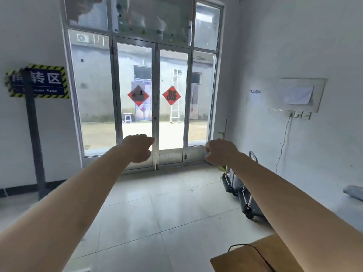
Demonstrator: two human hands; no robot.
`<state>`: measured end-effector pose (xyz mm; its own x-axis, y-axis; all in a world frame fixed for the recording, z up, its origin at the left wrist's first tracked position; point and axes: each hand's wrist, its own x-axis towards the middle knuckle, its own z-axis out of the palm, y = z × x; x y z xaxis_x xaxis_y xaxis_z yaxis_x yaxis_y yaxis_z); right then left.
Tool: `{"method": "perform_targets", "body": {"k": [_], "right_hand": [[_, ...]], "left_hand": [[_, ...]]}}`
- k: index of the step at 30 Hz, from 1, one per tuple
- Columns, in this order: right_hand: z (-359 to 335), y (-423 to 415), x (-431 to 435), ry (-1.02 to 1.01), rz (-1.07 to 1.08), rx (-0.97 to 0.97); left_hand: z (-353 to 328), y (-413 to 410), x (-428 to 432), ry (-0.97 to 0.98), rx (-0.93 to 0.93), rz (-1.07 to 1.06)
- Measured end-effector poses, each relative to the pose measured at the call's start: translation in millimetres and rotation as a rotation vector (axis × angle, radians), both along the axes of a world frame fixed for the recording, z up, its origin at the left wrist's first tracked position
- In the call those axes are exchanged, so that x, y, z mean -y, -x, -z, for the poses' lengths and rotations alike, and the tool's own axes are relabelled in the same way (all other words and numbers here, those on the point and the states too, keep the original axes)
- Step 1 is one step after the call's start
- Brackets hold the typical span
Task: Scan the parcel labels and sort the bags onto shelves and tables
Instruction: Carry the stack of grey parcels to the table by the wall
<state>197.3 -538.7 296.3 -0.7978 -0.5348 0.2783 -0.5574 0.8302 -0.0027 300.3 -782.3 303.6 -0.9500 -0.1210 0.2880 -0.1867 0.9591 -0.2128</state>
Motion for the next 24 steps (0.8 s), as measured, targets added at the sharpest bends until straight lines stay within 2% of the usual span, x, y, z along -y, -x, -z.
{"method": "perform_targets", "body": {"k": [5,8,11,13,17,24], "right_hand": [[10.2,85.9,77.0,-0.009,0.031,-0.097],[12.8,142.3,113.9,0.002,0.104,-0.083],[13.4,202.5,145.9,0.037,0.186,-0.028],[17.6,236.6,162.2,0.09,0.224,0.012],[29.8,301.4,170.9,0.194,0.294,0.123],[27.9,435.2,95.1,0.103,0.456,0.021]], "left_hand": [[-0.4,98.6,85.8,0.022,-0.023,0.008],[3.0,162.9,117.6,0.032,-0.032,0.102],[7.8,226.1,139.3,0.278,0.057,0.254],[0.9,267.8,149.6,0.368,0.046,0.344],[-10.7,365.3,156.1,0.239,-0.017,0.397],[21.2,540.9,97.1,0.121,0.063,0.535]]}}
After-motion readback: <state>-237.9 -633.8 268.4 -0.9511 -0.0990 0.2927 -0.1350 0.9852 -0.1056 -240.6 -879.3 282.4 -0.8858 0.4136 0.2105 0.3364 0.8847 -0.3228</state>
